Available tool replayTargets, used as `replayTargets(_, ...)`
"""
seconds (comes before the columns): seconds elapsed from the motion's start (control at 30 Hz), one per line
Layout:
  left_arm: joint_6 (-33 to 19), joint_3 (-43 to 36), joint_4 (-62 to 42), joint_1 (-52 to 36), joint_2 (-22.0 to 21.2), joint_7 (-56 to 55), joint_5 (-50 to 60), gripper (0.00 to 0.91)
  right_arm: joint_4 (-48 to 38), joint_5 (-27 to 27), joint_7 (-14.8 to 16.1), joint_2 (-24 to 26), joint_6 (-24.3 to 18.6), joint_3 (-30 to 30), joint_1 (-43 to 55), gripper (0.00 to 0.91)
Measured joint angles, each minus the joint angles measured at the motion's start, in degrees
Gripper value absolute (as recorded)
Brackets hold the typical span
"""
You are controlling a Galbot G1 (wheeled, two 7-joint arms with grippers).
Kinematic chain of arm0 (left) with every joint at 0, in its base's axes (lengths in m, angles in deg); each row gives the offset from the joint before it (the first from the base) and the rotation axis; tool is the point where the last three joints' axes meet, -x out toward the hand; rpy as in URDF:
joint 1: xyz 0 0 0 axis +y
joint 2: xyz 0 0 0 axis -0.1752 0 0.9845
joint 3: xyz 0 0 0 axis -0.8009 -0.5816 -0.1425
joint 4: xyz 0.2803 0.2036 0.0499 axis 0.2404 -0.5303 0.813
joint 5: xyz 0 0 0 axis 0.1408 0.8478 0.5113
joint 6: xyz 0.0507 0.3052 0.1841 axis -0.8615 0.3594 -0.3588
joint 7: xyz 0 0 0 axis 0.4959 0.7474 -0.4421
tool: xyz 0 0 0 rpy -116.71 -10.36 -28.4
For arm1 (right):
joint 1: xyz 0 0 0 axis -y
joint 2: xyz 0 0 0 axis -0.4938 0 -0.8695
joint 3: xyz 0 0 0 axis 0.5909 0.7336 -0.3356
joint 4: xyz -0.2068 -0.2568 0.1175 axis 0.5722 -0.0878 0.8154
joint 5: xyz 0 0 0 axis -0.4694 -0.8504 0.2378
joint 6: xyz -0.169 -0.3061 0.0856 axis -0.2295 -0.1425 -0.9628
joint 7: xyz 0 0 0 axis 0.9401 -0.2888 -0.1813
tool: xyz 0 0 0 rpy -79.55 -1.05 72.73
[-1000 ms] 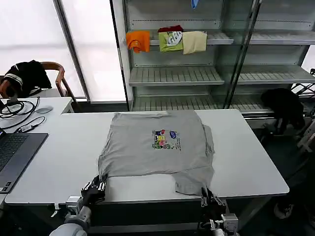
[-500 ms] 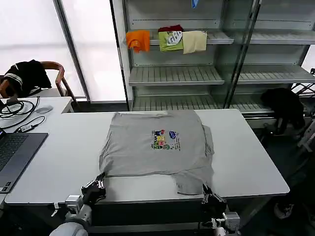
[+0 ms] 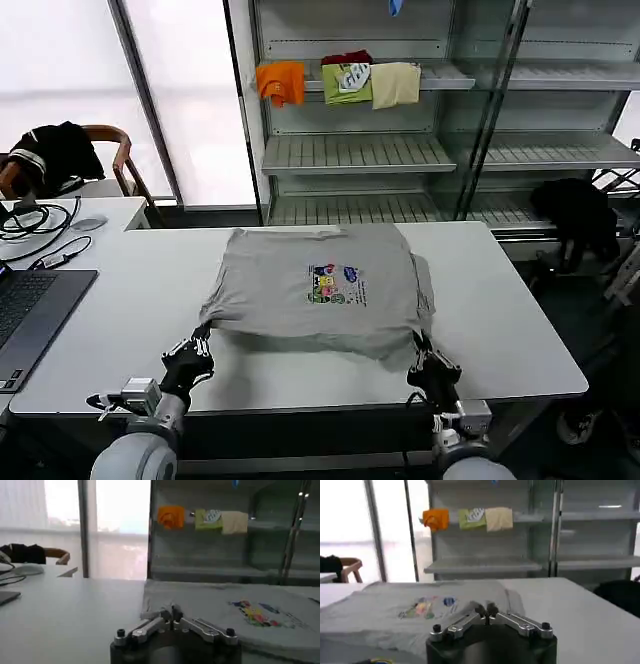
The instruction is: Fold and organize the clothes.
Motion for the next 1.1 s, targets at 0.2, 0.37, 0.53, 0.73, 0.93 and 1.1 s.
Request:
replayTargets(0.2, -0.5, -0.6, -2.5, -3.8, 1.2, 0.2, -0.9, 0.01, -3.4, -0.4, 0.6, -1.4, 0.3, 0.5, 5.2, 0.0)
replayTargets(0.37, -0.7, -1.3, -5.3, -6.8, 1.9, 0.2, -1.6, 0.02, -6.8, -0.5, 0.6, -2.5, 1.0, 1.0, 10.2, 0.0)
replayTargets(0.53, -0.9, -2.0, -8.6, -10.1, 2.4, -0.1, -2.3, 0.01, -10.8, -0.6, 0.6, -3.5, 1.9, 1.6, 15.3, 0.0)
replayTargets(0.73, -0.8, -3.2, -13.1, -14.4, 3.0, -0.7, -3.3, 0.01, -16.5, -0.6, 0.7, -5.0, 2.6, 1.7, 21.4, 0.0)
replayTargets(0.93, -0.8, -4.5, -18.0, -18.7, 2.8, -1.0, -3.5, 0.01, -22.6, -0.7, 1.3, -6.4, 2.8, 2.0, 26.5, 0.0)
replayTargets(1.1, -0.7, -5.5, -22.4, -22.1, 2.5, -0.9, -3.8, 0.01, -27.4, -1.0, 1.6, -7.4, 2.8, 2.3, 29.5, 0.0)
